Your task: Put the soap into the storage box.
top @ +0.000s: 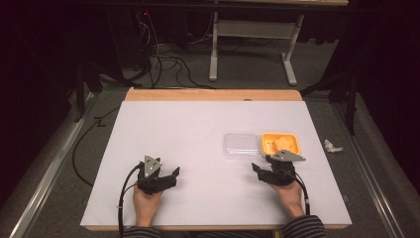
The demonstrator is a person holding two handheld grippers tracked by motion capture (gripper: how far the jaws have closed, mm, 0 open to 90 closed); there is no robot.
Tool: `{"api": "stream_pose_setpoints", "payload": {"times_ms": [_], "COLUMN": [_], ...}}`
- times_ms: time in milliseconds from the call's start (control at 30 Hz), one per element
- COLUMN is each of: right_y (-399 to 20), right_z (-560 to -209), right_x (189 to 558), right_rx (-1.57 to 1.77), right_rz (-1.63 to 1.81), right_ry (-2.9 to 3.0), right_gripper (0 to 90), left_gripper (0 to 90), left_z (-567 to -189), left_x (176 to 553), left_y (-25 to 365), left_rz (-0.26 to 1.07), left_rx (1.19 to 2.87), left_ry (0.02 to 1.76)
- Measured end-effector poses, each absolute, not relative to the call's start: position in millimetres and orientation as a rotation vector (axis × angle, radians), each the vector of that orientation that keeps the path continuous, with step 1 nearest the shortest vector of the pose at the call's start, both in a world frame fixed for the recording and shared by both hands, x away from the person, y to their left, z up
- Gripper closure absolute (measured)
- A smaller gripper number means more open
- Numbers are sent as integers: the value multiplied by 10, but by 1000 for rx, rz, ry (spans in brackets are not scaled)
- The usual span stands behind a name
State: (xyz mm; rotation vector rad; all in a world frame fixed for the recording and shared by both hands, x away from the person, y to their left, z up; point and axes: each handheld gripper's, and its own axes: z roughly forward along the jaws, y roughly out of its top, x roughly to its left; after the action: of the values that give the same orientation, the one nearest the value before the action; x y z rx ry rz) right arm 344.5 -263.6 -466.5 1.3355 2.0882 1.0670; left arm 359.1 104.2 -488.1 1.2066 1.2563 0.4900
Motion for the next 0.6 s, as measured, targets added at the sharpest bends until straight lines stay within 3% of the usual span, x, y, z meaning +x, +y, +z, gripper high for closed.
{"api": "stream_pose_setpoints", "payload": {"times_ms": [600], "right_y": [-2579], "right_z": [-4771], "right_x": [3413], "right_rx": [1318], "right_rz": [1067], "right_ry": [2105], "right_gripper": [347], "left_gripper": [200], "left_z": [-4880], "left_x": [3593], "left_y": [1043], "left_rz": [493], "left_rx": [1201], "left_ry": [1255]}}
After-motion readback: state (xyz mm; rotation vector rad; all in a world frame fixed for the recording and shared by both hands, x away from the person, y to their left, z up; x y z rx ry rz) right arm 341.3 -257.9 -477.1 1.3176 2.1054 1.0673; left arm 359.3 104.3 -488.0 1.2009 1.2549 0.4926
